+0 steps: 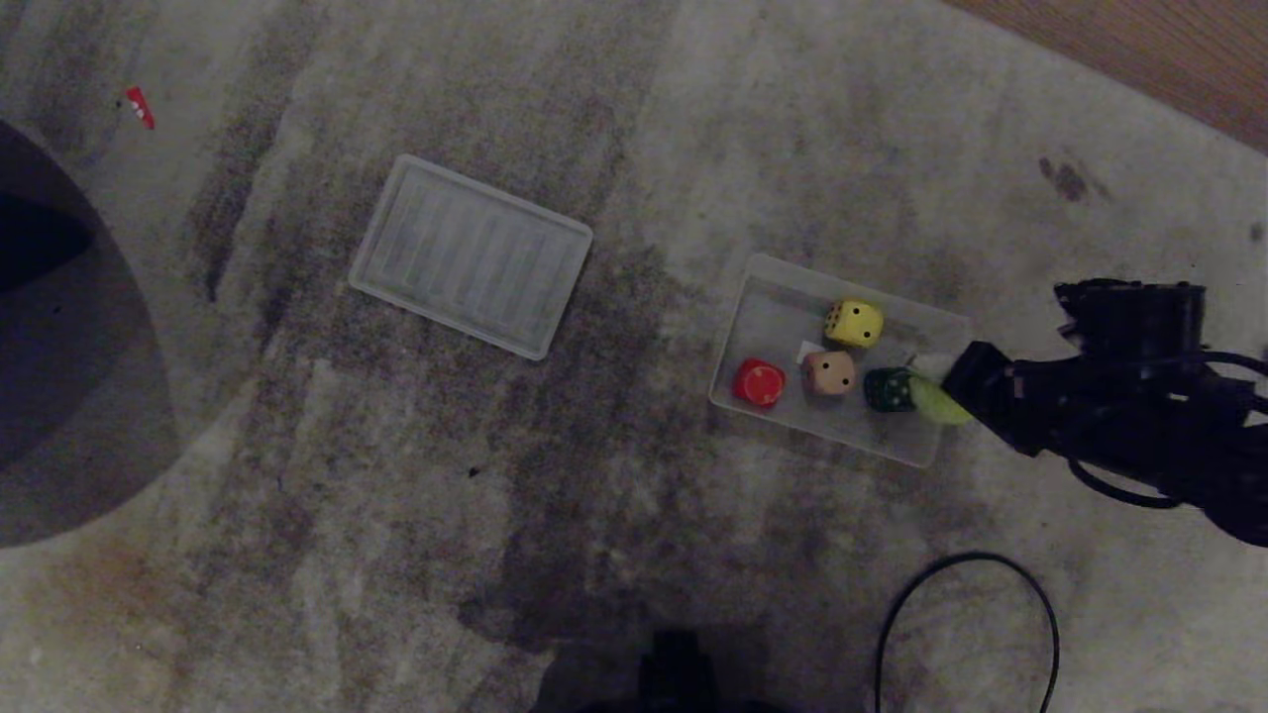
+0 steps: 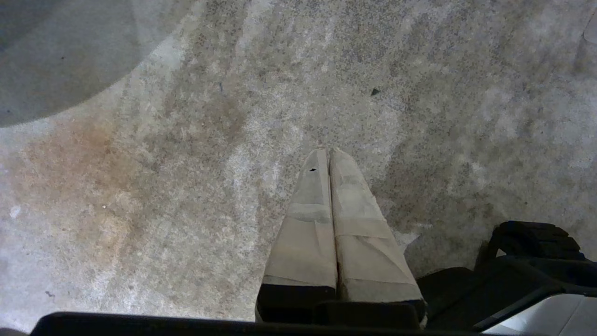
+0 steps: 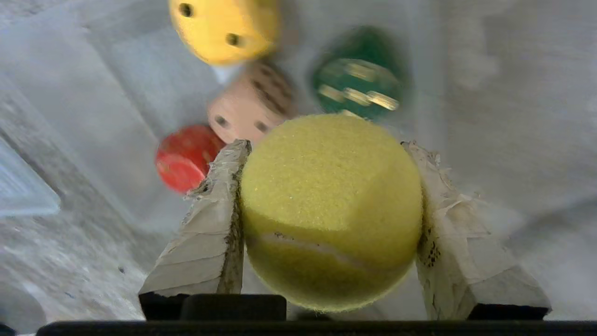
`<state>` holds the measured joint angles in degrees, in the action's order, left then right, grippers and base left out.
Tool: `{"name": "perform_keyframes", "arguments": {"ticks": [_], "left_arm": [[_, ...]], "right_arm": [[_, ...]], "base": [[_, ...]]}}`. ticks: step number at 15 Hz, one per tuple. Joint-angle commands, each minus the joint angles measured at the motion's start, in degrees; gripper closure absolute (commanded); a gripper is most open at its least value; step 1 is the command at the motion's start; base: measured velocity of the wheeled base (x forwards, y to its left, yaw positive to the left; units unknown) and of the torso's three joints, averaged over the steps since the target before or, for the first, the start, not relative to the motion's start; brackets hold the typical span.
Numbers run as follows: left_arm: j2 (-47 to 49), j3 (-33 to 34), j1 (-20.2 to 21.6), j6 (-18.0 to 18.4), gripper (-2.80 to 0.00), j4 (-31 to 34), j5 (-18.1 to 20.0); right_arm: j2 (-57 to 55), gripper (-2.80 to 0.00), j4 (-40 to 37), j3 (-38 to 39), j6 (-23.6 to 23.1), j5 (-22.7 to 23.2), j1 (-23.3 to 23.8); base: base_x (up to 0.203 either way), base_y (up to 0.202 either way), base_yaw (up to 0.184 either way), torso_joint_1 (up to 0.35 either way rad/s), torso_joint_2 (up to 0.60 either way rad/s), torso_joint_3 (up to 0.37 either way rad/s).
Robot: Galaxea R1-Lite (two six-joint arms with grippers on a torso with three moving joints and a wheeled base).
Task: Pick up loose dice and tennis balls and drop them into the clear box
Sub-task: Put the ball in the box
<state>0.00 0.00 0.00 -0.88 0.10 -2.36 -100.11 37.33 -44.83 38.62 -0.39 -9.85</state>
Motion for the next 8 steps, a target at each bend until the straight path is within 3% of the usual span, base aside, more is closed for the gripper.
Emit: {"name": "perform_keyframes", "arguments": {"ticks": [1,3,4,8], "left_arm": [[0.09,0.09,0.00,0.00,0.00,-0.01,-0.01],[0.09,0.09,0.00,-0.09,0.00,-0.01,-0.01],[0.09,0.09,0.00,-0.09,0.00,-0.01,-0.09],[0.09,0.09,0.00,-0.09,0.00,-0.01,-0.01]], "right_arm": [[-9.28,0.00,7.84,-3.21,0.38,0.23,-2.79],[-10.68,0.00,10.43,-6.39,0.84,0.06,-3.54],[-10.72,-2.80,11.81,-6.50,0.85,0.13,-3.59],[-10.72,-2.80,15.76,-7.27,0.13,0.30,-3.16]], "base": [[0.000,0.000,0.000,0.000,0.00,0.000],[0.000,0.000,0.000,0.000,0.00,0.000],[0.000,0.000,0.000,0.000,0.00,0.000],[0.000,0.000,0.000,0.000,0.00,0.000]]}}
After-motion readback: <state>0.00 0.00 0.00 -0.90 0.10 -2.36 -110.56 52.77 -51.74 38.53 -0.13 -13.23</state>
